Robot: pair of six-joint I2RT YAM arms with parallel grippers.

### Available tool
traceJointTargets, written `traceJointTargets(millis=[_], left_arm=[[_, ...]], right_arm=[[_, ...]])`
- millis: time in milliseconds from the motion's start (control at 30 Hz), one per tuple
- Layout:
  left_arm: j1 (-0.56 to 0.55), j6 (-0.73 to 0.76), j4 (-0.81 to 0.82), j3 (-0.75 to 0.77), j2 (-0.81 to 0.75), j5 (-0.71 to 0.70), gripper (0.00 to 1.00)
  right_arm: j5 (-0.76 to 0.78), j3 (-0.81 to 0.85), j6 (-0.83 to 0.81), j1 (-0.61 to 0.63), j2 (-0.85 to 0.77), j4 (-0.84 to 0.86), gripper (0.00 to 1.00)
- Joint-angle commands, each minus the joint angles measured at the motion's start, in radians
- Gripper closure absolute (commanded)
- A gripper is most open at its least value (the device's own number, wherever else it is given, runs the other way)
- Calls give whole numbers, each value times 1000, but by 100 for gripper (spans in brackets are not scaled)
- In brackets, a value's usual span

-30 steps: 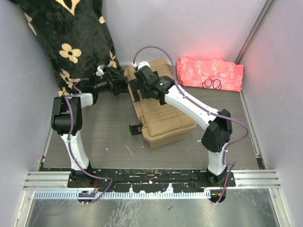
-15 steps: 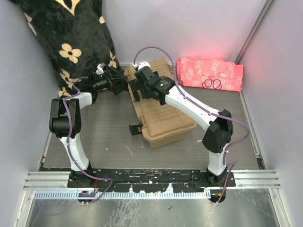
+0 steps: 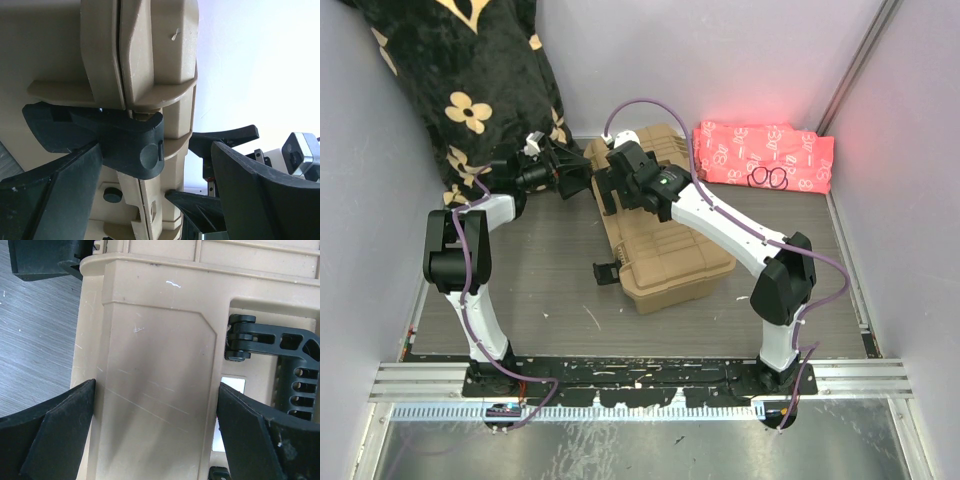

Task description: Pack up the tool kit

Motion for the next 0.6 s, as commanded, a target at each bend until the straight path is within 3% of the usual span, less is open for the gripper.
traceJointTargets(millis=[0, 567], left_arm=[[-122, -40, 73, 69, -60, 34, 12], [-122, -41, 34, 125, -100, 39, 12]], right_arm=[[-373, -174, 35, 49, 173, -382, 11], [-375, -180, 37, 50, 166, -379, 11]])
